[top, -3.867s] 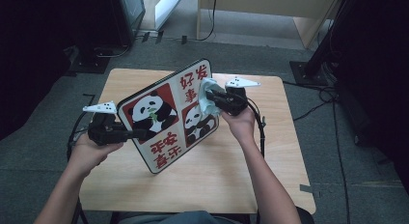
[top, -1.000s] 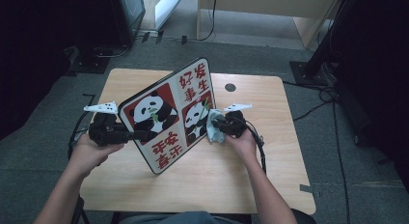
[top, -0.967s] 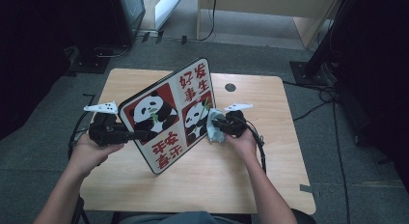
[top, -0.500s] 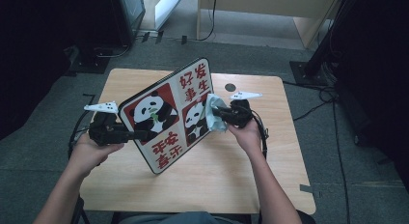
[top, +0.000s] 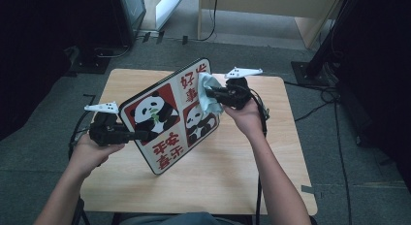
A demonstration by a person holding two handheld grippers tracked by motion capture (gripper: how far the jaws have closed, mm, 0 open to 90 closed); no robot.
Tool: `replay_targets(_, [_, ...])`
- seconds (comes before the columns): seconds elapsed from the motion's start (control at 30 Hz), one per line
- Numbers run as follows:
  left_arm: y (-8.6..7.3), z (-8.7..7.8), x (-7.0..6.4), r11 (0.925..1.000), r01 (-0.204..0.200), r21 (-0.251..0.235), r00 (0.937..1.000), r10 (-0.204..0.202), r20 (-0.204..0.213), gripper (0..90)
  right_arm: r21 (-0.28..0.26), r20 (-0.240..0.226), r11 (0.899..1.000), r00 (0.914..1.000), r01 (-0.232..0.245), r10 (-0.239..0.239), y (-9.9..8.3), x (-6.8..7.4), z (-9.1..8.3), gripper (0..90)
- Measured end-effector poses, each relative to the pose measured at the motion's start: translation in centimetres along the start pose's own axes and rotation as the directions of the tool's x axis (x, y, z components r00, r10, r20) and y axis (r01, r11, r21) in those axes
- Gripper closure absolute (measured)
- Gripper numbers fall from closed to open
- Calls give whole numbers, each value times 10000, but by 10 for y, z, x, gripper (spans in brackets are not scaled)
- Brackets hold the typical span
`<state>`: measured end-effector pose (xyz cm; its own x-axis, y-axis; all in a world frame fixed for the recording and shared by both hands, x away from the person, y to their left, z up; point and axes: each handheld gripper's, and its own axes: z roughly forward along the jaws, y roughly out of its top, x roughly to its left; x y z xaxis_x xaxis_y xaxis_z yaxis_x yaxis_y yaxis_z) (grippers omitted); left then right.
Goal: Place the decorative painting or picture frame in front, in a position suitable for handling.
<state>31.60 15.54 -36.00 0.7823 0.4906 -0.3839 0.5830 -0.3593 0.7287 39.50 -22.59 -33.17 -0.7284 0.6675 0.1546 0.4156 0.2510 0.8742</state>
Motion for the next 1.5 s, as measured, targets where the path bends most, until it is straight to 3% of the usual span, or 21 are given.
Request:
replay_targets(0.23, [0,0,0,10000,19,-22,10000,-19,-3,740,-147,-2,9990,9991,431,-431,31,9,1,814])
replay_targets(0.47, [0,0,0,10000,25,-26,10000,-25,4,740,-180,-51,9979,9981,615,-616,44,14,6,810])
replay_targets(1.5, [-1,1,-1,10000,20,-30,10000,-20,39,736,-104,-289,9996,9992,277,-280,23,12,21,809])
